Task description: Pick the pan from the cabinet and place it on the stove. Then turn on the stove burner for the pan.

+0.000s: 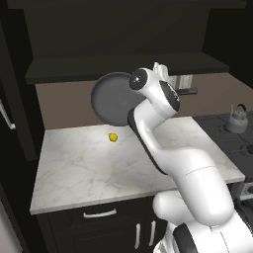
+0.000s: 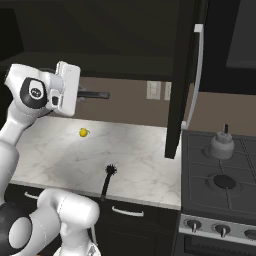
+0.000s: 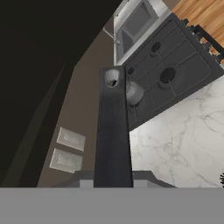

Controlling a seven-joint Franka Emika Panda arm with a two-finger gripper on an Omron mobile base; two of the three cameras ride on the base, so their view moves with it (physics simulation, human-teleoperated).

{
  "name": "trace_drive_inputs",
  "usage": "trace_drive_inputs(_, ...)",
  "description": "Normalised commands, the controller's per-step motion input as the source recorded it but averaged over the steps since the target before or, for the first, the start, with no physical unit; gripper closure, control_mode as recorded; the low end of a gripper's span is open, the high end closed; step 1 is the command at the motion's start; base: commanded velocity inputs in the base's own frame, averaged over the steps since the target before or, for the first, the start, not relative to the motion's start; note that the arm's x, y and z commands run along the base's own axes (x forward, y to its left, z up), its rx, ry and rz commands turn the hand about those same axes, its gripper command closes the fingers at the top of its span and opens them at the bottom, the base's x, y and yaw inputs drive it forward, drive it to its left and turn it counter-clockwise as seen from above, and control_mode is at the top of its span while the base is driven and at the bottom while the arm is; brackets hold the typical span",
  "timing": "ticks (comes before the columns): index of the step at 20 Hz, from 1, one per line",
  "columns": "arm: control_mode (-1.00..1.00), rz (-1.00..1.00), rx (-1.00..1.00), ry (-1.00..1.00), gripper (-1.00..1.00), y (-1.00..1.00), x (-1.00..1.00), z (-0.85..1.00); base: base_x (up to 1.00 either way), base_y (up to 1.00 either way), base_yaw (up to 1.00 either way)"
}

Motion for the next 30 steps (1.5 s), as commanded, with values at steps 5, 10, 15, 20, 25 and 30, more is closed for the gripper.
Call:
trace_drive_inputs(5,-1.00,-0.05,0.03,0.00,1.00,-0.02,-0.07,-0.14,0.00,0.00,0.00)
trace_drive_inputs(10,-1.00,-0.04,0.05,0.00,1.00,-0.10,-0.09,-0.14,0.00,0.00,0.00)
trace_drive_inputs(15,-1.00,-0.04,0.01,0.00,1.00,-0.02,-0.03,-0.19,0.00,0.00,0.00)
trace_drive_inputs(20,-1.00,-0.05,0.03,0.00,1.00,-0.14,0.00,-0.17,0.00,0.00,0.00)
trace_drive_inputs(25,-1.00,-0.04,0.08,0.00,1.00,-0.47,-0.06,-0.12,0.00,0.00,0.00)
trace_drive_inputs(30,-1.00,-0.05,0.02,0.00,1.00,-0.55,-0.17,-0.28,0.00,0.00,0.00)
